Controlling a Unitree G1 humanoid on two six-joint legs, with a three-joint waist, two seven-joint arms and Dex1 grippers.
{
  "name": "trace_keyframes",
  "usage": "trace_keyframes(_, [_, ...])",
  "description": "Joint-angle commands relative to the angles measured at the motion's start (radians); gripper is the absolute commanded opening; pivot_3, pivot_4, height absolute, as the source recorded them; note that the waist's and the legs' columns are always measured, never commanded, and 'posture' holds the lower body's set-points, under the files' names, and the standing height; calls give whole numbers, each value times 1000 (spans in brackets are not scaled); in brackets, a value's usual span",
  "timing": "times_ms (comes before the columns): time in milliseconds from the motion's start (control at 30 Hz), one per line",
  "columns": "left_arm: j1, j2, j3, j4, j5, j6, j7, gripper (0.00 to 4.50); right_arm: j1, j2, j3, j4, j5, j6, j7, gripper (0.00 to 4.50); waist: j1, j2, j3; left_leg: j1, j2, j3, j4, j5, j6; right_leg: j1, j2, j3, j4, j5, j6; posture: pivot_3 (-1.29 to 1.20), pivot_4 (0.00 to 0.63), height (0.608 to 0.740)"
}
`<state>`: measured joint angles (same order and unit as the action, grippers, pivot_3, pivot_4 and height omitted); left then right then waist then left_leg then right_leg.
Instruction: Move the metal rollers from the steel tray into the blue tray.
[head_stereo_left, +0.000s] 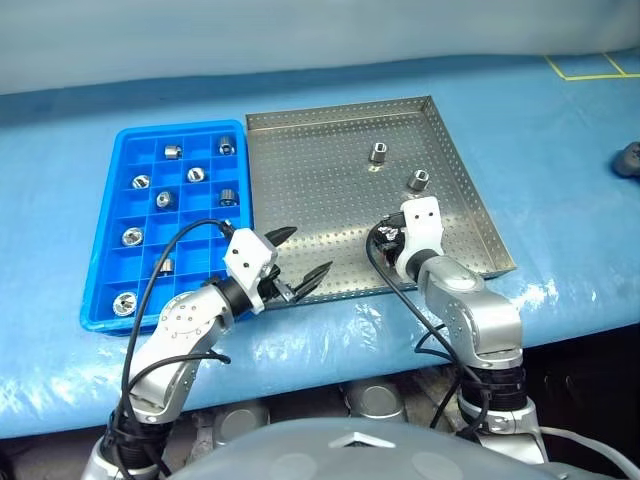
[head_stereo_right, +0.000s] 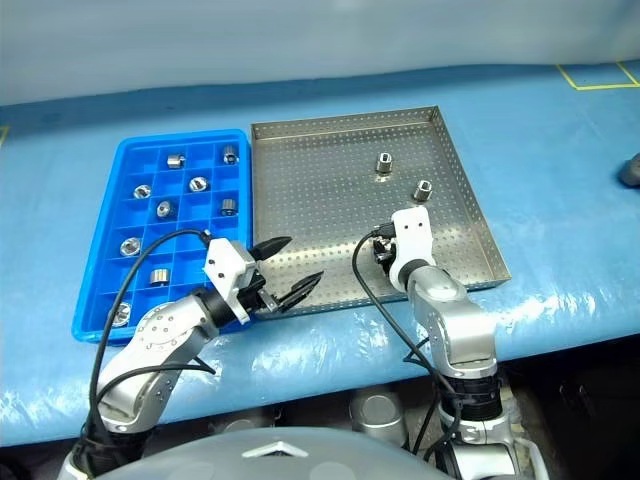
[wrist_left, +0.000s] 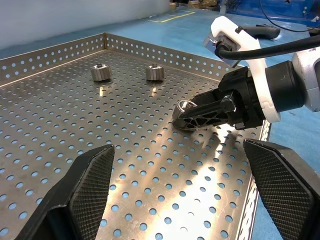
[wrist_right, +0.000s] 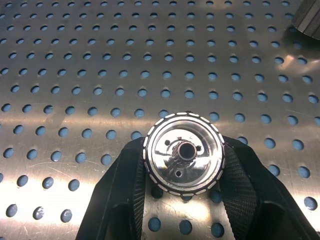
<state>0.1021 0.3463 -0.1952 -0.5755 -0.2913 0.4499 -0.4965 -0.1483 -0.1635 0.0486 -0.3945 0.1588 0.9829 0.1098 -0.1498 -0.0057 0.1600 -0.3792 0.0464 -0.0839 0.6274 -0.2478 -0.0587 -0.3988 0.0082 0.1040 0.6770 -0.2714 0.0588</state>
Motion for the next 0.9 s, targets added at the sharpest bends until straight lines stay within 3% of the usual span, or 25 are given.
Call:
trace_keyframes(33, [5, -41, 78, -75, -18, -31, 71, 4500, -89, 12, 46, -19, -4, -34, 16, 1706, 6, 0, 0, 0, 0, 0, 0, 0, 0, 0, 0, 0, 0, 0, 0, -41, 150, 740])
trace_keyframes(400, [99, -111, 287, -187, 28, -23, 286, 4500, -418, 161, 211, 248, 2, -190, 128, 1706, 78, 0, 0, 0, 0, -1, -2, 0, 1, 0, 0, -1, -1, 3, -4, 147, 150, 740])
trace_keyframes(633, [267, -154, 395, -292, 49, -39, 376, 4500, -514, 245, 289, 424, -14, -291, 200, 1706, 145, 0, 0, -1, 0, -1, -3, 0, 0, -1, -2, -3, -2, 2, -5, 279, 150, 740])
trace_keyframes(900, [417, -223, 396, -351, 87, -84, 425, 4500, -562, 301, 330, 602, -35, -378, 278, 1706, 214, 0, 0, -1, 0, -4, -3, 0, 0, -1, -1, -6, -1, 0, -7, 392, 150, 740])
